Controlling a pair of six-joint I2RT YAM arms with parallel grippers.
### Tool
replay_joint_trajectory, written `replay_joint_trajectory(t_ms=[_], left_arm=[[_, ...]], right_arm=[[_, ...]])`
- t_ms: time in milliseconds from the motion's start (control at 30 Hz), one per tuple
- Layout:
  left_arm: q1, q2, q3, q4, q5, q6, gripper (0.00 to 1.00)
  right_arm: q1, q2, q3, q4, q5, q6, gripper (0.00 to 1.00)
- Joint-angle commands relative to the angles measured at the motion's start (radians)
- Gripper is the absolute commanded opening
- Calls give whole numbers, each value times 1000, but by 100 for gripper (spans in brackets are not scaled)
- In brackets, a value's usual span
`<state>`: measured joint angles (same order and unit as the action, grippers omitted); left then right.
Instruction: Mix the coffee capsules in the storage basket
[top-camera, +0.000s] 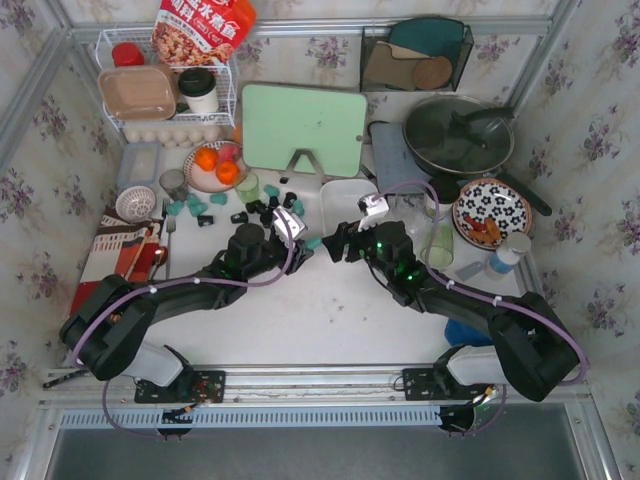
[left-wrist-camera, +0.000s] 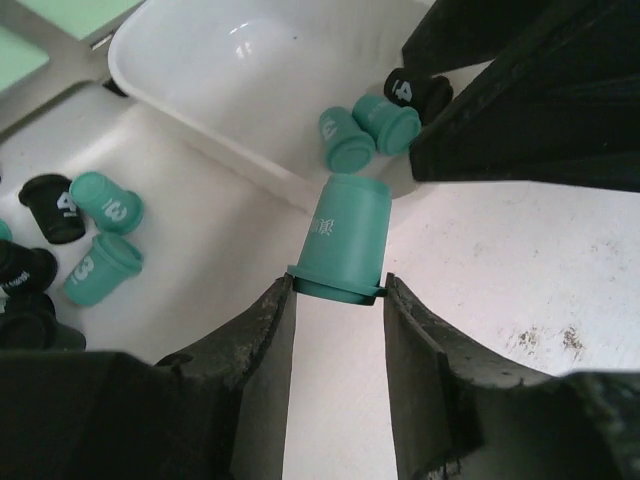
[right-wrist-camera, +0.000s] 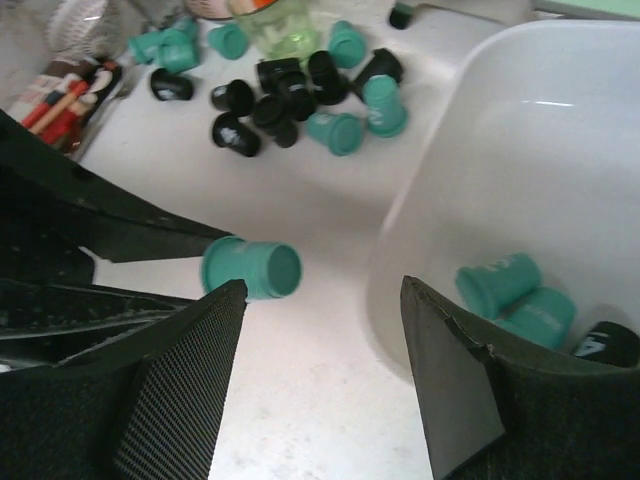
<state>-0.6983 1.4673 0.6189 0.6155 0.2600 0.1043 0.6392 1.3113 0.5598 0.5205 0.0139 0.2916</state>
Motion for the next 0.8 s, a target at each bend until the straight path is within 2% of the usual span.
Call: replay_joint_trajectory(t_ms=[0, 300, 600, 767], left_arm=[[-23, -10, -31, 155, 1, 87, 40], [-59, -18, -46, 201, 14, 100, 40], [-63, -88, -68, 221, 17, 98, 40], [-63, -108, -68, 220, 49, 88, 40]], right_arm=[[-1, -11, -14, 99, -151, 45, 70], [-1, -36, -51, 217, -299, 109, 71], [-7, -84, -44, 119, -136, 130, 67], [-15, -96, -57, 164, -206, 154, 66]])
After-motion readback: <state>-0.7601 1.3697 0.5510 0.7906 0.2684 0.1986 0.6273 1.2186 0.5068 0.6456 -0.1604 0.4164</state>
